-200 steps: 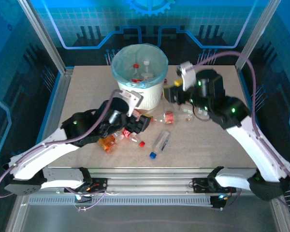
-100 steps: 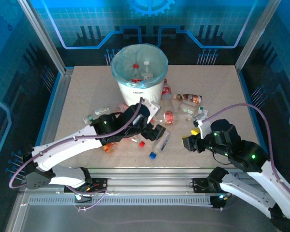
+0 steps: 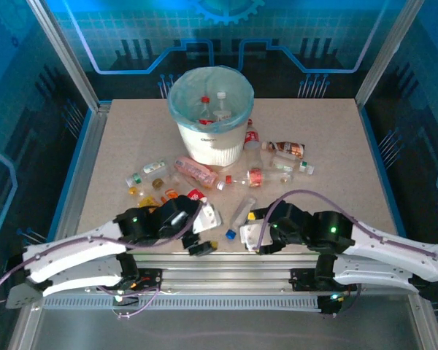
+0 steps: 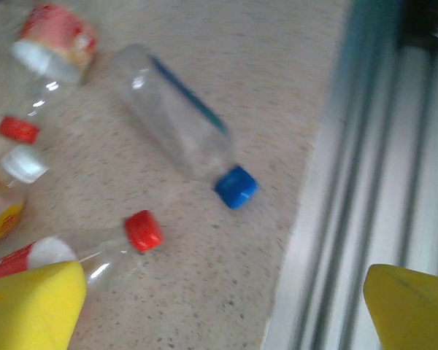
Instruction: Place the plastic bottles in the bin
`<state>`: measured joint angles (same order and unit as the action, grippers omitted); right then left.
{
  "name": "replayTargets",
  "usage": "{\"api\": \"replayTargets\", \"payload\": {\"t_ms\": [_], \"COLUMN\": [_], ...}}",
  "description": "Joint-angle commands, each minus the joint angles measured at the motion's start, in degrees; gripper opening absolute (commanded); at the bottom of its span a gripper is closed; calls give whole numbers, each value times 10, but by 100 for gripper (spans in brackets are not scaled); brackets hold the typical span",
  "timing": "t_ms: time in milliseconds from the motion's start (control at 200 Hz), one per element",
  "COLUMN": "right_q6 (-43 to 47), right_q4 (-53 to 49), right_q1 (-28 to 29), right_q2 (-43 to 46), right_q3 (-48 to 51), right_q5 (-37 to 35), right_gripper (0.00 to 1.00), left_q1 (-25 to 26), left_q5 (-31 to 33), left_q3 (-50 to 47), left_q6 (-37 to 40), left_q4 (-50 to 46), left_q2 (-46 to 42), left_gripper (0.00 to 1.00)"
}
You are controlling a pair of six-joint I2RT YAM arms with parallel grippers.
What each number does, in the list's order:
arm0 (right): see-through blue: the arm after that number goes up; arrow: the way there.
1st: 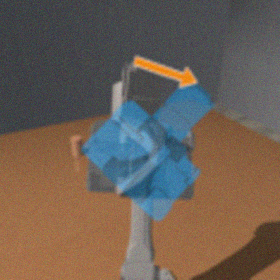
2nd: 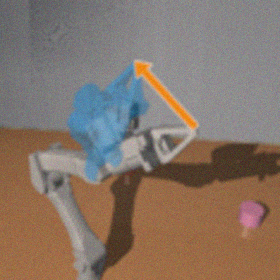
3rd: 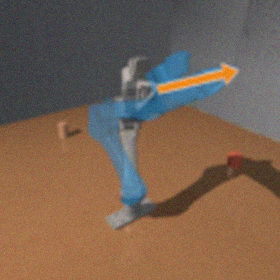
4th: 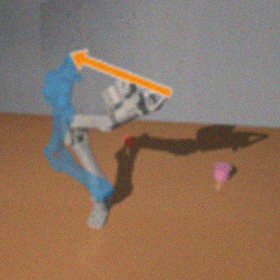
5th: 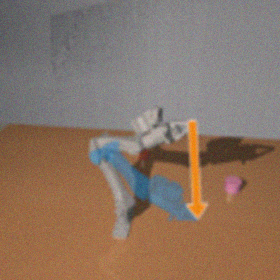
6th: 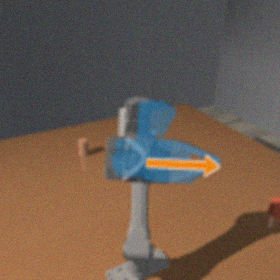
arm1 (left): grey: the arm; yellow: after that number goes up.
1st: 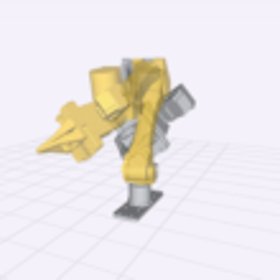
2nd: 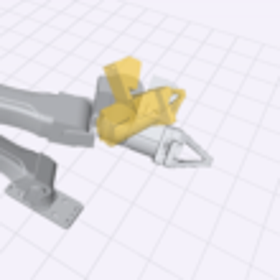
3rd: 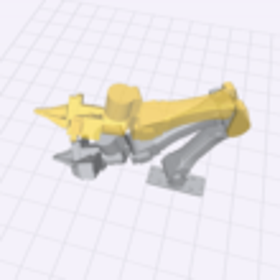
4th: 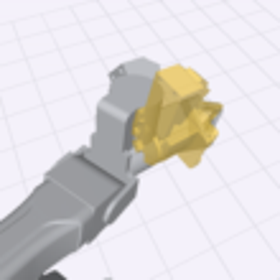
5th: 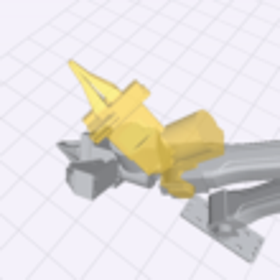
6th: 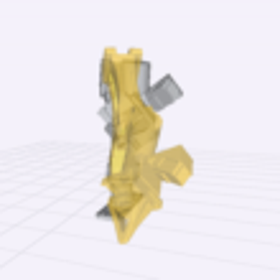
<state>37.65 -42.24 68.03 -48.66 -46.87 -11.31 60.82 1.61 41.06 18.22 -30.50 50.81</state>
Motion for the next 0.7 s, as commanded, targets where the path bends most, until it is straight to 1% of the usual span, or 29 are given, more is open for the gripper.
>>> {"api": "replayTargets", "payload": {"t_ms": [0,60,135,235,370,445,590,695], "right_q6": [178,196,204,214,236,243,275,279], "right_q4": [95,111,130,158,180,182,186,197], "right_q1": [-11,-13,-12,-5,-5,-9,-18,-26], "right_q2": [1,-15,-44,-85,-139,-169,-217,-245], "right_q3": [37,48,57,65,56,46,40,32], "right_q5": [41,61,74,71,65,62,69,76], "right_gripper": [70,70,70,71,70,69,66,63], "left_q1": [7,8,8,8,8,8,4,3], "left_q5": [-81,-91,-93,-89,-55,-38,-6,54], "left_q3": [-40,-46,-43,-29,-35,-51,-96,-106], "left_q6": [150,171,197,232,258,259,248,241], "left_q4": [-26,-30,-46,-89,-120,-112,-59,-31], "left_q2": [-82,-120,-144,-144,-127,-123,-121,-120], "left_gripper": [99,99,99,99,99,99,99,99]}}
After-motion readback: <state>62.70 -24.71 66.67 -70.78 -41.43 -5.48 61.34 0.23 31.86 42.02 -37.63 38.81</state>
